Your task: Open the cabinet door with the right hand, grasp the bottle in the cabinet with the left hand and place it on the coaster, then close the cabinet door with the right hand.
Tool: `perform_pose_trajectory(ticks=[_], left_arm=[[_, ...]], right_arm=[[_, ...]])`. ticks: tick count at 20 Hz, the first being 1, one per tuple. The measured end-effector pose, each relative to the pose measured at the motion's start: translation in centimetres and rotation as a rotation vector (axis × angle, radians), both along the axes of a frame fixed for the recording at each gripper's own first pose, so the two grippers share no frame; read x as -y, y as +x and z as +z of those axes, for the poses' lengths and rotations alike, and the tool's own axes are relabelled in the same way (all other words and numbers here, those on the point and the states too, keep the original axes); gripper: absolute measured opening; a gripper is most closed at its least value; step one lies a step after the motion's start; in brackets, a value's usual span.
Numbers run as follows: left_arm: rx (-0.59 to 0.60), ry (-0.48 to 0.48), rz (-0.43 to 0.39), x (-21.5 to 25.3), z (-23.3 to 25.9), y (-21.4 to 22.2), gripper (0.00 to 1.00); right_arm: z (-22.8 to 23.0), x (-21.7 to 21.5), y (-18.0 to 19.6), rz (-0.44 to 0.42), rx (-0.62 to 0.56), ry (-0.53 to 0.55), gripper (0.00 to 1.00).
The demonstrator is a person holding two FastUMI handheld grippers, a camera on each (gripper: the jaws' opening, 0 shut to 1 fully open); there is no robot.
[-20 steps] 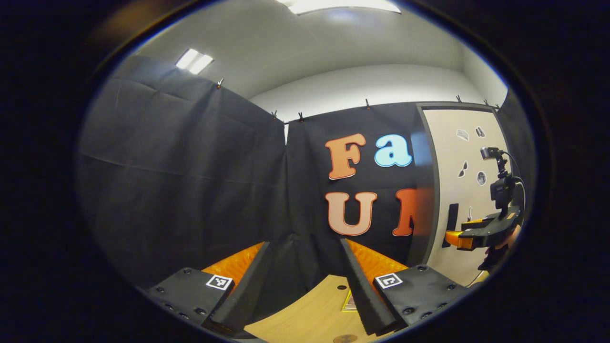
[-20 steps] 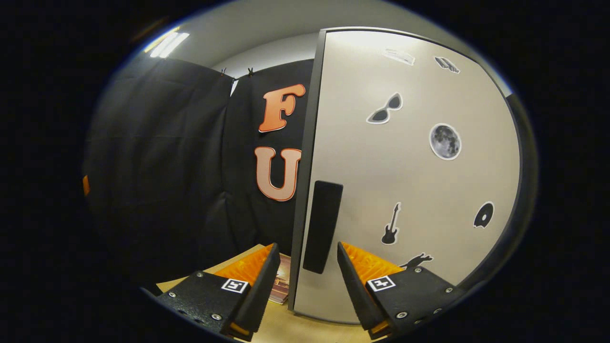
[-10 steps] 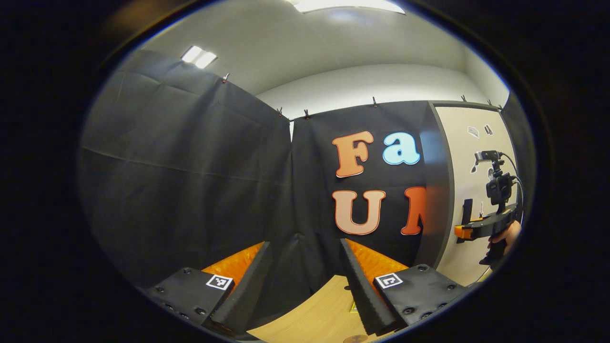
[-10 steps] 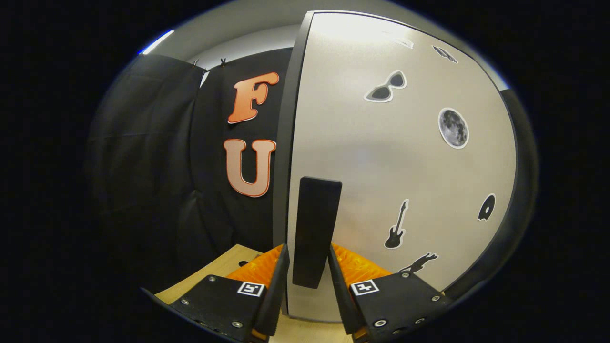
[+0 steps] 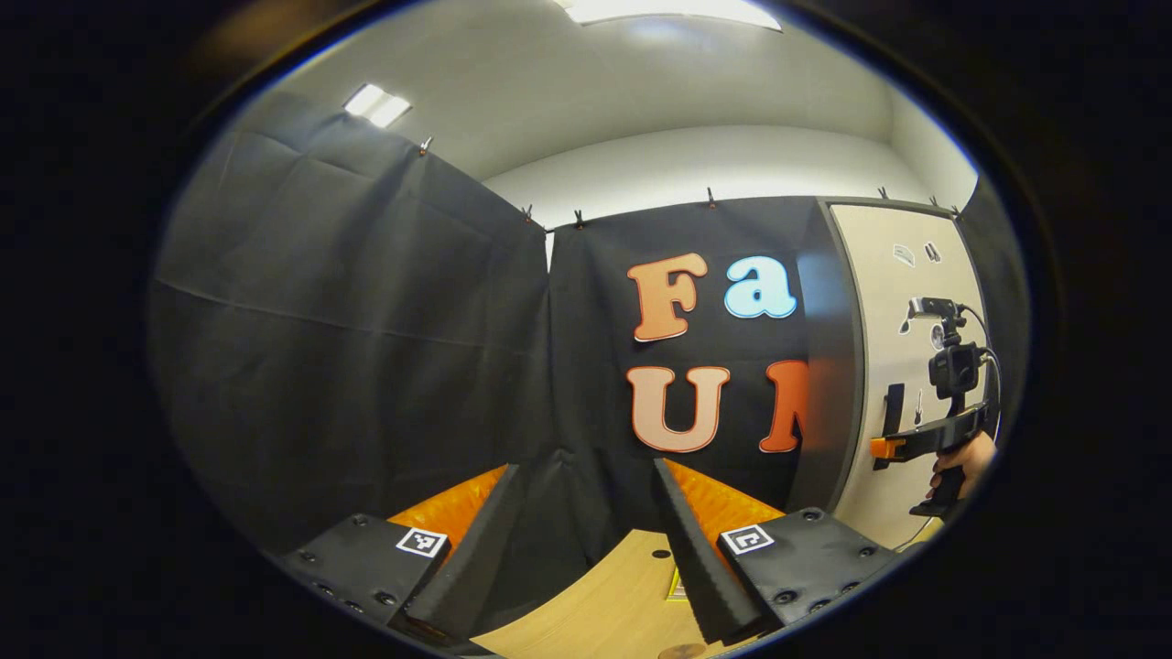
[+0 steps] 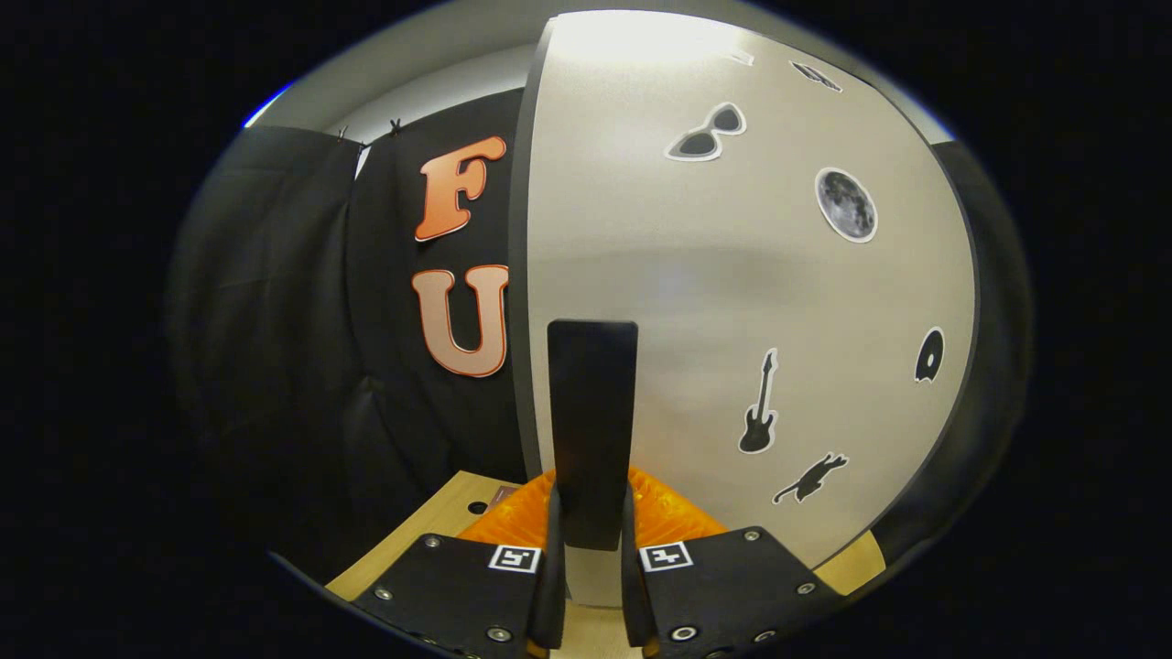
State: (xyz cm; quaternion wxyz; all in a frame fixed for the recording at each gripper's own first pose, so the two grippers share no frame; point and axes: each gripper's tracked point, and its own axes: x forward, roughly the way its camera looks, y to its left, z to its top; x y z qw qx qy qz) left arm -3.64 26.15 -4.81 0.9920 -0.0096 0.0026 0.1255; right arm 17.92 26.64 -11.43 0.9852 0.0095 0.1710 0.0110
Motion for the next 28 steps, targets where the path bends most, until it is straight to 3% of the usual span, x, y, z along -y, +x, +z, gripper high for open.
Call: perform_pose_trajectory(ticks=[7, 12, 18, 24, 28], left_arm=[[-0.012, -0.047, -0.148, 7.3, -1.2, 3.2, 0.93], [-0.01, -0.05, -0.286, 14.4, -1.0, 5.8, 0.93], [-0.006, -0.058, -0.436, 22.4, -0.3, 8.0, 0.93], [-0.022, -0.093, -0.534, 27.8, -1.2, 9.6, 0.93], [-0.041, -0.108, -0.617, 32.6, -2.0, 10.7, 0.93]], right_arm=[[1.3, 0.0, -7.5, 0.165, 0.015, 0.031, 0.25], [2.0, 1.4, -13.0, 0.227, 0.024, 0.053, 0.25], [2.9, 2.5, -15.3, 0.292, 0.043, 0.081, 0.25], [3.5, 3.6, -16.8, 0.346, 0.034, 0.135, 0.25], [3.7, 4.8, -17.6, 0.321, 0.051, 0.147, 0.25]])
